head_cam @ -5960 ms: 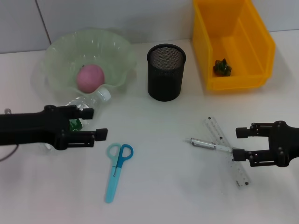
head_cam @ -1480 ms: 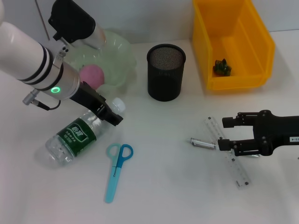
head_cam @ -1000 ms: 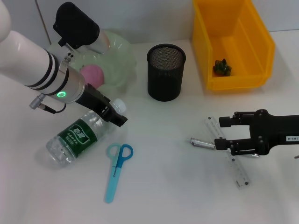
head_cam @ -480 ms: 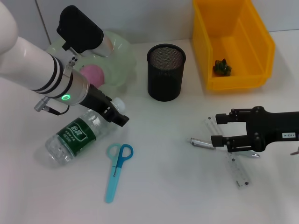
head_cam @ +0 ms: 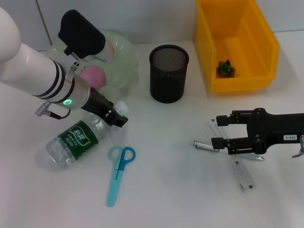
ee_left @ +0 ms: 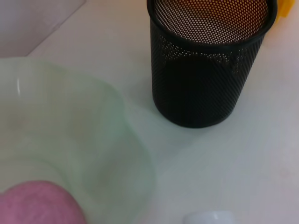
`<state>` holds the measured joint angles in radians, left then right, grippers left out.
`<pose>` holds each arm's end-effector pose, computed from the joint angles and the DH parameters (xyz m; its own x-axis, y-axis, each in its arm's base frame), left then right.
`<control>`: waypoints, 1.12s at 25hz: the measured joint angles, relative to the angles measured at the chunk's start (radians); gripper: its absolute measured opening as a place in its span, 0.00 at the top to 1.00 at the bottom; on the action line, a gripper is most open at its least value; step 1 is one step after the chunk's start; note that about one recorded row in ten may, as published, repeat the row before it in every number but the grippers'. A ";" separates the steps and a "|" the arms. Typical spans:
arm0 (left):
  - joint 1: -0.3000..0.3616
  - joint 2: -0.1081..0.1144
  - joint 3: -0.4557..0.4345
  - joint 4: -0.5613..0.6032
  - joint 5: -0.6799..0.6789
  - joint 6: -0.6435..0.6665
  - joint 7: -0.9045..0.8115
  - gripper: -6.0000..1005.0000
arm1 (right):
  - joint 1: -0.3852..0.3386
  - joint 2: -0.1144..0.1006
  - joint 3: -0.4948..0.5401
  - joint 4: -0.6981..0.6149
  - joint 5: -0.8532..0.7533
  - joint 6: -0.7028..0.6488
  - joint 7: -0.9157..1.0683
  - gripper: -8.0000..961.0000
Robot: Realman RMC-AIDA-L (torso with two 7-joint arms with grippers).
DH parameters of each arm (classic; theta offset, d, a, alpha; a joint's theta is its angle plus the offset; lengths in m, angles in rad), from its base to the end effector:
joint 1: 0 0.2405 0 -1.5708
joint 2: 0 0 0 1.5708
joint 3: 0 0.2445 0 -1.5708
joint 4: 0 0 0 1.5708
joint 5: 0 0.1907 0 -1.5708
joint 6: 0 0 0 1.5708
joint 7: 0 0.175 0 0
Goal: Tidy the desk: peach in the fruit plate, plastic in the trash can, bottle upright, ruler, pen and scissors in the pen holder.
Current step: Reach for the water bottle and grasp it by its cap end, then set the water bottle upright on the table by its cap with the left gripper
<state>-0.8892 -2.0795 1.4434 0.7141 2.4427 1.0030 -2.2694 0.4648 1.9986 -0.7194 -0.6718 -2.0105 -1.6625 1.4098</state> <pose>-0.1814 0.4021 -0.0904 0.8724 0.4583 -0.1701 0.3544 -0.8326 -0.4257 0.2551 0.2979 0.0033 0.8035 -0.3852 -0.4540 -0.4731 -0.8759 -0.0942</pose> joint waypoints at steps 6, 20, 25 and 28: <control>0.005 -0.001 0.000 0.000 -0.004 -0.012 -0.001 0.45 | 0.001 0.001 0.000 0.000 0.001 0.000 0.000 0.24; 0.123 0.004 -0.001 0.261 -0.037 0.115 -0.041 0.56 | 0.006 0.002 0.000 0.002 0.001 0.009 0.000 0.24; 0.214 0.009 -0.013 0.437 -0.049 0.178 -0.066 0.56 | 0.005 0.002 0.000 0.003 0.003 0.011 0.001 0.24; 0.242 0.010 -0.031 0.481 -0.050 0.203 -0.068 0.56 | 0.005 0.002 0.000 0.003 0.004 0.012 0.002 0.24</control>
<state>-0.6471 -2.0695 1.4120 1.1954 2.3931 1.2055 -2.3373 0.4695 2.0002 -0.7194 -0.6693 -2.0060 -1.6508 1.4119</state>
